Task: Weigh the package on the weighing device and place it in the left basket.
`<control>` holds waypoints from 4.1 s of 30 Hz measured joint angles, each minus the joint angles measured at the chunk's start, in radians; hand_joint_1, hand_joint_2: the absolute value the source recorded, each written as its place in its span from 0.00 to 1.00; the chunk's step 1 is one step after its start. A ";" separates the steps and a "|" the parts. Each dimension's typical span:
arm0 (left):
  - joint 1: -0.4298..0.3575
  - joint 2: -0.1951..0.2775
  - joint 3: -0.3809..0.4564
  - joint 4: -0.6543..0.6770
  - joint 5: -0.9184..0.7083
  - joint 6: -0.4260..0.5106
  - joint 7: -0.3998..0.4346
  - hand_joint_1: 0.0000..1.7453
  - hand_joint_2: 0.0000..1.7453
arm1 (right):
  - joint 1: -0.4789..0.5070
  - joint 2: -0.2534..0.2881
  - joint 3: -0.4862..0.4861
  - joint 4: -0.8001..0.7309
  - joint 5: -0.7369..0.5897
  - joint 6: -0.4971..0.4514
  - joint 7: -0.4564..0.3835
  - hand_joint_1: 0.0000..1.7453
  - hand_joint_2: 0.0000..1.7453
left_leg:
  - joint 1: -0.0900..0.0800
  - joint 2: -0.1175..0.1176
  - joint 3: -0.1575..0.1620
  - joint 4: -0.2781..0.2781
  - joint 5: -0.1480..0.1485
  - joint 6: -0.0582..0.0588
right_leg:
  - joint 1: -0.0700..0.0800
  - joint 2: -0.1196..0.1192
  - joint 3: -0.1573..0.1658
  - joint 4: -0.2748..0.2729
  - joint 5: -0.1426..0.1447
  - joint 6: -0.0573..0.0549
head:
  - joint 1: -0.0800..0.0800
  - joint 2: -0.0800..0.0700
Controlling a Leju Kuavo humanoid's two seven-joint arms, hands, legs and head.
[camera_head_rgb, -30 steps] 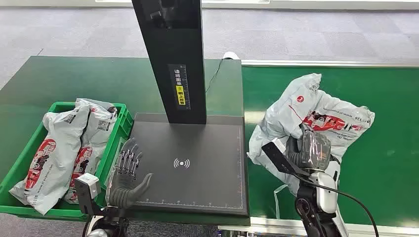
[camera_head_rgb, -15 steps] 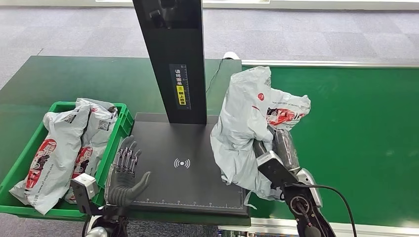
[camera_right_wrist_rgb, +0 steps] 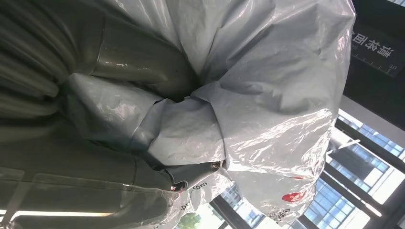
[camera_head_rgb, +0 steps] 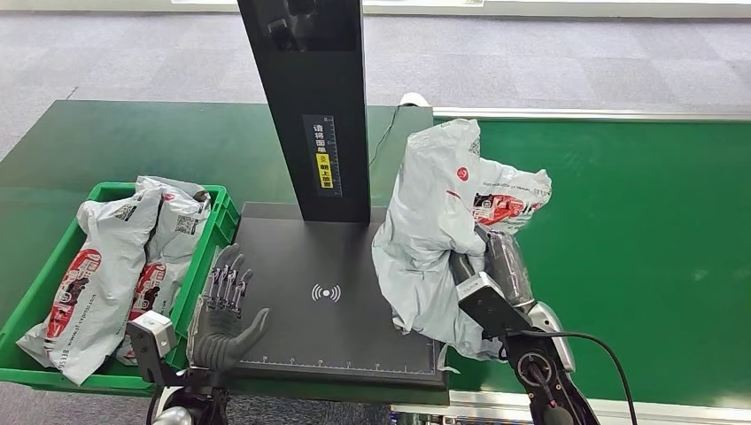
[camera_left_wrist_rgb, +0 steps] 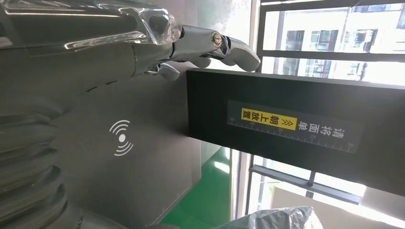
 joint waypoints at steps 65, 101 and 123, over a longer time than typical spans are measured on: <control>-0.133 0.041 -0.057 0.084 -0.041 0.067 -0.132 0.00 1.00 | -0.070 -0.048 0.306 0.074 0.144 -0.071 -0.303 0.00 1.00 | 0.000 0.000 0.000 0.000 0.000 0.000 | 0.000 0.000 0.000 0.000 0.000 0.000 | 0.000 0.000; -0.360 0.084 -0.478 0.473 -0.962 0.172 0.204 1.00 1.00 | -0.062 0.013 0.170 -0.066 -0.116 -0.482 -0.342 0.00 1.00 | 0.000 0.000 0.001 0.000 0.001 0.000 | 0.000 0.000 0.001 0.000 0.000 0.000 | 0.000 0.000; -0.258 0.123 -0.307 0.177 -0.925 0.756 -0.063 1.00 1.00 | -0.001 -0.013 0.166 -0.066 -0.121 -0.469 -0.342 0.00 1.00 | 0.000 0.000 0.001 0.000 0.000 0.000 | 0.000 0.000 0.000 0.000 0.000 0.000 | 0.000 0.000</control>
